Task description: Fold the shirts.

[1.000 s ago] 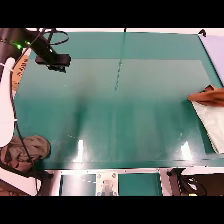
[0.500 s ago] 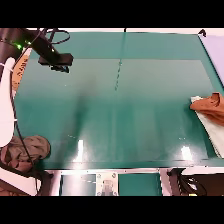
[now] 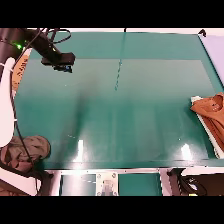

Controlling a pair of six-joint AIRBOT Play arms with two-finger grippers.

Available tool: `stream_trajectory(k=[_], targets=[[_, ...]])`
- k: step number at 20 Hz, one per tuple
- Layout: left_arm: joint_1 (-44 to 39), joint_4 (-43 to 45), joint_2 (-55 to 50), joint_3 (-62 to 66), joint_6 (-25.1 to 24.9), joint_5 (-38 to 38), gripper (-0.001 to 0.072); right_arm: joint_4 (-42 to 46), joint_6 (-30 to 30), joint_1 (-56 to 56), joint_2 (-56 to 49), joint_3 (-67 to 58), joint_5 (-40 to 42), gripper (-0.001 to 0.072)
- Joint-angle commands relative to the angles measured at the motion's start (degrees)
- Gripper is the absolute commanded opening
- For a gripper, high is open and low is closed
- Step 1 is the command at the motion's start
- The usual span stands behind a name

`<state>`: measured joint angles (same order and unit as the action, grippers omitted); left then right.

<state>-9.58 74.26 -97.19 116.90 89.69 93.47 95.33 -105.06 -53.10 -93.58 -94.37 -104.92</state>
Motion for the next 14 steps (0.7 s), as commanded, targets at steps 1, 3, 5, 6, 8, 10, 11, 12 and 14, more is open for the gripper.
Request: stream_trajectory(k=[1,3,5,6,8,10,11,12,14], targets=[[0.04,-2.29,0.76,0.00,1.36,-0.24,0.0026,-8.39,1.16,6.49,0.15,-6.64,3.06,0.0018],[0.04,-5.86,1.97,-0.07,2.03,-0.98,0.0026,-12.66,2.67,13.20,2.10,-6.49,7.85,0.0017],[-0.46,-6.43,4.07,-1.86,3.37,0.09,0.0026,-13.53,3.85,20.48,5.11,-4.04,12.22,0.0017],[-1.20,-6.19,6.40,-5.27,3.56,0.09,0.0026,-13.90,4.52,23.82,6.97,-1.95,13.55,0.0017],[-3.65,-4.79,12.59,-14.82,4.33,-1.86,0.0026,-14.34,6.32,30.25,12.24,5.11,16.81,0.0017],[-6.67,-3.30,20.41,-27.52,6.05,-6.10,0.0026,-14.38,6.78,35.65,18.99,15.21,22.01,0.0017],[-8.13,-3.28,24.41,-34.45,7.39,-8.52,0.0026,-14.38,7.39,38.10,22.69,21.11,24.96,0.0017],[-9.51,-3.28,28.11,-41.00,8.50,-10.64,0.0026,-14.38,7.89,40.15,26.01,26.62,27.41,0.0017],[-11.39,-3.26,33.92,-51.54,10.56,-13.33,0.0026,-14.38,8.28,43.56,32.02,36.72,31.56,0.0017]])
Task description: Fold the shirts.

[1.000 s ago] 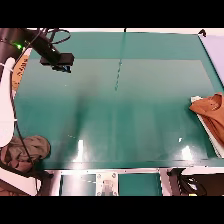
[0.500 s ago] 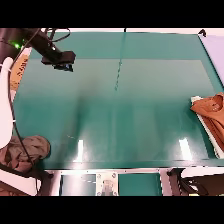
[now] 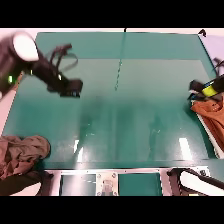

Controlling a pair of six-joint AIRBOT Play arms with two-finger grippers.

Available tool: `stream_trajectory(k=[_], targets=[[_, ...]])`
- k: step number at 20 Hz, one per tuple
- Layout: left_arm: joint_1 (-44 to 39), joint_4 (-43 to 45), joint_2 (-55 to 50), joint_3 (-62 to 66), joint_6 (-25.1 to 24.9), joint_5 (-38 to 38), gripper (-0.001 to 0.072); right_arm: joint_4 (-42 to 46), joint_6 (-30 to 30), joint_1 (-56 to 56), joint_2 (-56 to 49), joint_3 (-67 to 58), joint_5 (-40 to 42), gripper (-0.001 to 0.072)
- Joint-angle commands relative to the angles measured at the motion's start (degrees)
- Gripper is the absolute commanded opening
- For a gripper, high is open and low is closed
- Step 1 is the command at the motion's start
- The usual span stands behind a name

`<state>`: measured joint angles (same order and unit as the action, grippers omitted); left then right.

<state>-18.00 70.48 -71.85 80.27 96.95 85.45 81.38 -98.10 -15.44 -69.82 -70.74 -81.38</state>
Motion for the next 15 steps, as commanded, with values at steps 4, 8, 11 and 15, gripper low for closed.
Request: stream_trajectory(k=[4,8,11,15], targets=[[-3.37,2.14,12.17,-23.41,4.61,-5.99,0.0026,-0.44,1.31,8.22,14.53,21.70,11.96,0.0018],[-3.37,3.08,12.20,-23.50,4.59,-8.35,0.0026,-0.37,1.27,8.11,14.73,21.90,10.27,0.0019],[-3.37,3.08,12.20,-23.50,4.57,-8.48,0.0026,-0.39,1.27,8.11,14.64,21.90,10.27,0.0019],[-3.37,3.08,12.20,-23.50,4.57,-8.55,0.0026,-0.39,1.27,8.11,14.64,21.90,10.27,0.0019]])
